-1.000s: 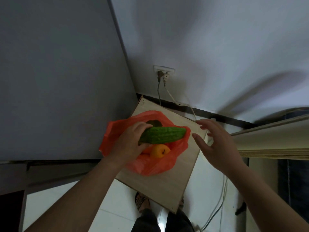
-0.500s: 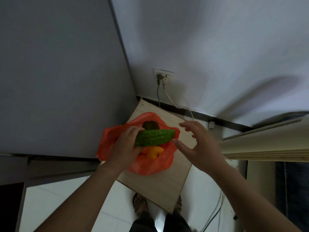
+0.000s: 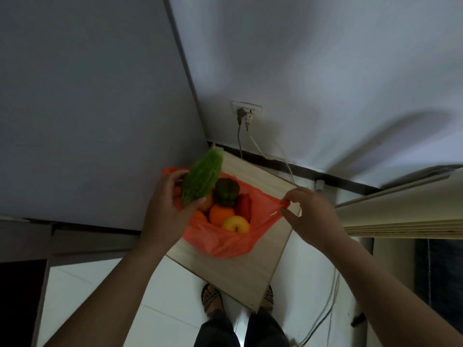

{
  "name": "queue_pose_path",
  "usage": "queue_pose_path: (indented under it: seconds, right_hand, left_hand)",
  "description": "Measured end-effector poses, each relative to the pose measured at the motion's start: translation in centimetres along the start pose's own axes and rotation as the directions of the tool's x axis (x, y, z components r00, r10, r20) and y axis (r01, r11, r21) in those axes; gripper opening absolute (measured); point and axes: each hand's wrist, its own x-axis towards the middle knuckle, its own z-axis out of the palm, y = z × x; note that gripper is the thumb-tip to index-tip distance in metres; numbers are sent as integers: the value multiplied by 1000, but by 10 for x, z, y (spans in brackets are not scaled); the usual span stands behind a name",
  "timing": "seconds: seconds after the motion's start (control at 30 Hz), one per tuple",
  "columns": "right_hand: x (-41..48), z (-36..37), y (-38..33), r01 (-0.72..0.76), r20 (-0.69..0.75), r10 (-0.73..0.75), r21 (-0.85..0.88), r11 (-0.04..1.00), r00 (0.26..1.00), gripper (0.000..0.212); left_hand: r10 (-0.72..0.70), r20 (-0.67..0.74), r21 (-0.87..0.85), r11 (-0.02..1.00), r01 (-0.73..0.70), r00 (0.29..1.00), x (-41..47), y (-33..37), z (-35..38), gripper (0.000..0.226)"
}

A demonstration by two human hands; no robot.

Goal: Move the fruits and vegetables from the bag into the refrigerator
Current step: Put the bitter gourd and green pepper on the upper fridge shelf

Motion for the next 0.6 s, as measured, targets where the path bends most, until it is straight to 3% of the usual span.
queue_pose_path:
  seconds: [0.17, 0.27, 0.33, 0.47, 0.6]
  right_hand:
    - [4, -12, -1, -72, 147, 84, -82, 994, 986, 33]
    - [11, -21, -22, 14, 12, -13, -17, 1000, 1000, 35]
    - [19, -21, -48, 119, -39, -117, 48, 992, 992, 30]
    - [42, 5, -88, 251, -8, -252, 116, 961, 968, 26]
    - [61, 43, -87, 231, 59, -239, 119, 966, 969, 29]
  left_hand:
    - [-68, -237, -166, 986, 29, 969, -17, 30, -21, 52]
    - [-128, -304, -264, 964, 46, 944, -14, 33, -30, 49]
    - [-167, -323, -297, 952, 67, 932, -11, 34, -31, 48]
    - [-178, -309, -337, 939, 67, 934, -6, 33, -27, 44]
    - [-163, -276, -297, 952, 77, 947, 3, 19, -22, 46]
